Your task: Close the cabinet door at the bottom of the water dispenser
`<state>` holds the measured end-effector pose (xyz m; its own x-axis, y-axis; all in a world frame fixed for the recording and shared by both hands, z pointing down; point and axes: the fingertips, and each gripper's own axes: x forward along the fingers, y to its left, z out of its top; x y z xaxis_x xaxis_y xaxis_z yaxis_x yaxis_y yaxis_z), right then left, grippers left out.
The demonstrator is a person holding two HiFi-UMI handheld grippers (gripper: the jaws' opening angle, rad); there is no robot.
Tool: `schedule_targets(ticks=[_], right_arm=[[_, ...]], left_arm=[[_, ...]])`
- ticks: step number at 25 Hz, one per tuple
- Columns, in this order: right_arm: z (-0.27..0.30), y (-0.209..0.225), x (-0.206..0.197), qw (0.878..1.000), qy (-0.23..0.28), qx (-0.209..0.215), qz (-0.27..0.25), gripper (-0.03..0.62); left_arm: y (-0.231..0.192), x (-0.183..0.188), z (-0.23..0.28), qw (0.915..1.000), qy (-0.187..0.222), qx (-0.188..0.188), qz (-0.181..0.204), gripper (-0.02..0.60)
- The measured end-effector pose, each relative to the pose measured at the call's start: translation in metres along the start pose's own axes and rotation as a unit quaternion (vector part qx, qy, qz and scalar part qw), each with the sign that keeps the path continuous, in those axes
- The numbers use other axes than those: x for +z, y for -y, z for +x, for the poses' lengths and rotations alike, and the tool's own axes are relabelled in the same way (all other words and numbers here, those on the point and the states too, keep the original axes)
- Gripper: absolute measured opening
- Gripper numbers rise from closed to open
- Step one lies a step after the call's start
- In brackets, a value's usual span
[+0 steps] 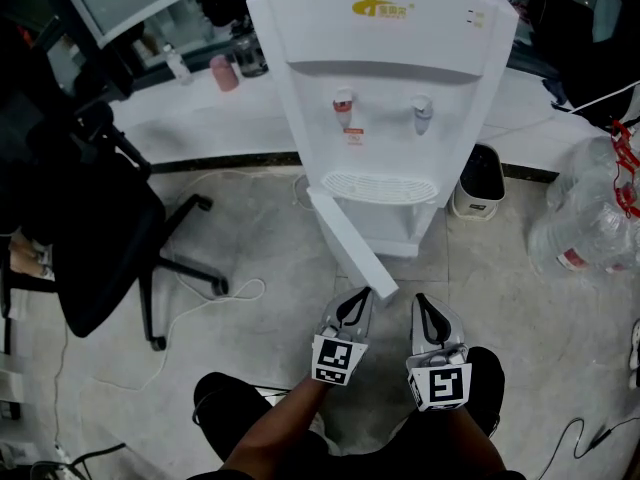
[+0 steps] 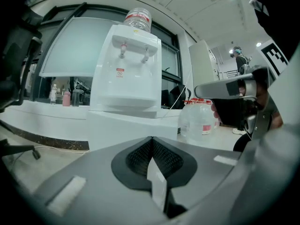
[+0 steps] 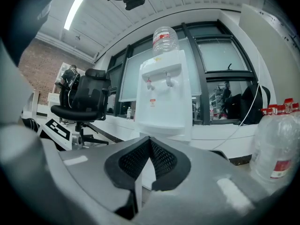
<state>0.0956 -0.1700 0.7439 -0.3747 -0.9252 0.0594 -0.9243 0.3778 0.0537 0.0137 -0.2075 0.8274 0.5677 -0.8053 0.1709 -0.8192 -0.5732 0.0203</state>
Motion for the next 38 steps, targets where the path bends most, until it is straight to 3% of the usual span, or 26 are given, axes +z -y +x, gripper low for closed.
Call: schedule_targets(ticks=[12,38], right_arm=[[-0.016,0.021,-0.011,0.999,-0.027,-0.026,0.004,0.005],[-0.024,0.054,-0.030,0.998,-0.037,-0.047,0.023,0.005]], left_arm=[[0.024,0.014,0.062,0.9994,0.023,-0.015,-0.020,0.020],[0.012,0.035,0.148,0.9995,0.031,-0.003,-0.010,0.020]])
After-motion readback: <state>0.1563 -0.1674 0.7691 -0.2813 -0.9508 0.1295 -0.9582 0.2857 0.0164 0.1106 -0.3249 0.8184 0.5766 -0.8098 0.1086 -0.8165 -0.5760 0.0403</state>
